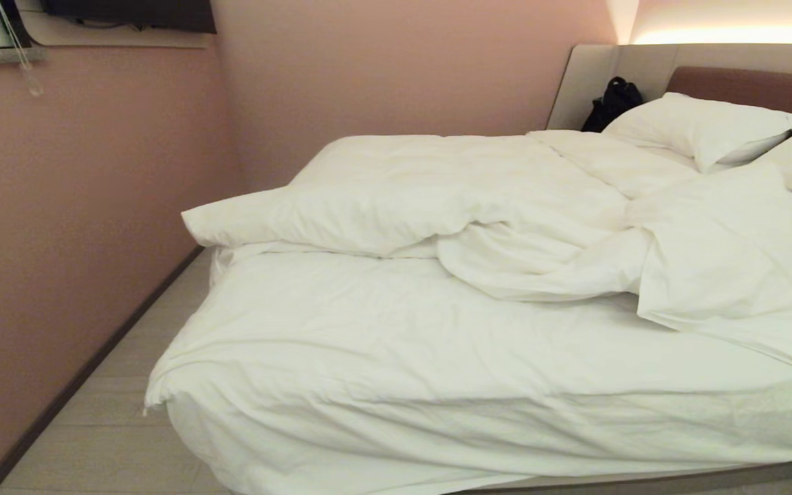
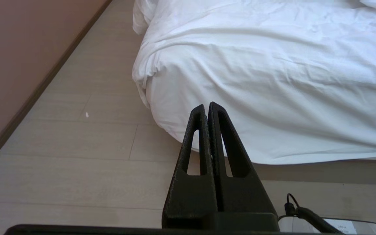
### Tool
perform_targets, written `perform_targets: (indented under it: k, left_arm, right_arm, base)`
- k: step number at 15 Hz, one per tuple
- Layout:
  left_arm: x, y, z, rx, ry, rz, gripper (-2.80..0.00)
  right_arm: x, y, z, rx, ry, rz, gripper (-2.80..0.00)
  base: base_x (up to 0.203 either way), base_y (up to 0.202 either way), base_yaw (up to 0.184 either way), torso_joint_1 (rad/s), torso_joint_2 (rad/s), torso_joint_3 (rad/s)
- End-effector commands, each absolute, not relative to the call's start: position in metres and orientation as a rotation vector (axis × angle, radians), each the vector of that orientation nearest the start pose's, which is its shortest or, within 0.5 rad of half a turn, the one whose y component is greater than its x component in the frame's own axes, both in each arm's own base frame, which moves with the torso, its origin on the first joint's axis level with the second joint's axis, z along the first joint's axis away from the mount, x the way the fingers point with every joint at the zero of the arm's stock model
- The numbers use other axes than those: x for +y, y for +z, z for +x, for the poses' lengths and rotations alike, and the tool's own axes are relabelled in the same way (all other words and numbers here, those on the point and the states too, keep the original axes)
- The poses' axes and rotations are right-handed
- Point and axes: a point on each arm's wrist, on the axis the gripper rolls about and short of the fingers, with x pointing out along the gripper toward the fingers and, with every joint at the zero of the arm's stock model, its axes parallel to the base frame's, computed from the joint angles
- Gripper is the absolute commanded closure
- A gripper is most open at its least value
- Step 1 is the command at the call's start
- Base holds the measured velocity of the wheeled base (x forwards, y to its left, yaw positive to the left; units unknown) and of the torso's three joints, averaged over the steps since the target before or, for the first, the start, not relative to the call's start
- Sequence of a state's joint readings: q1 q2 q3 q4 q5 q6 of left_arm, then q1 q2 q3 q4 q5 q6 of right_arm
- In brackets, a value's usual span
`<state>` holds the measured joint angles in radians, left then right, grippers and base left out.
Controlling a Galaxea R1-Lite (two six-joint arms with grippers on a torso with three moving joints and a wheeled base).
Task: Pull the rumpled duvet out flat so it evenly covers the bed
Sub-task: Hold the folded corner of the quilt
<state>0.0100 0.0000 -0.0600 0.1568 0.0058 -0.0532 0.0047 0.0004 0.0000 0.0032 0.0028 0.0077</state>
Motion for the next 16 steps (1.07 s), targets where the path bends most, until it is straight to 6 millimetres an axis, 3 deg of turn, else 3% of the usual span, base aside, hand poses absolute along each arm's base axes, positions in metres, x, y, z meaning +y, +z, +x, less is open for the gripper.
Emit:
perform_targets:
  k: [1,16]
  left_arm:
    - [-0.0002,0.0757,-0.0281,0.098,0.019,-0.054,0.0]
    - [-0.0002,0.0757,-0.0281,0.098,0.019,-0.054,0.0]
  right_arm:
    - [-0.0001,0.0752,-0.0228,0.003,0.009,0.008,0.0]
    - [-0.0001,0.0752,-0.0228,0.003,0.009,0.008,0.0]
  base:
    - [0.0,0.0,0.0,0.0,0.0,0.0]
    - [0.0,0.0,0.0,0.0,0.0,0.0]
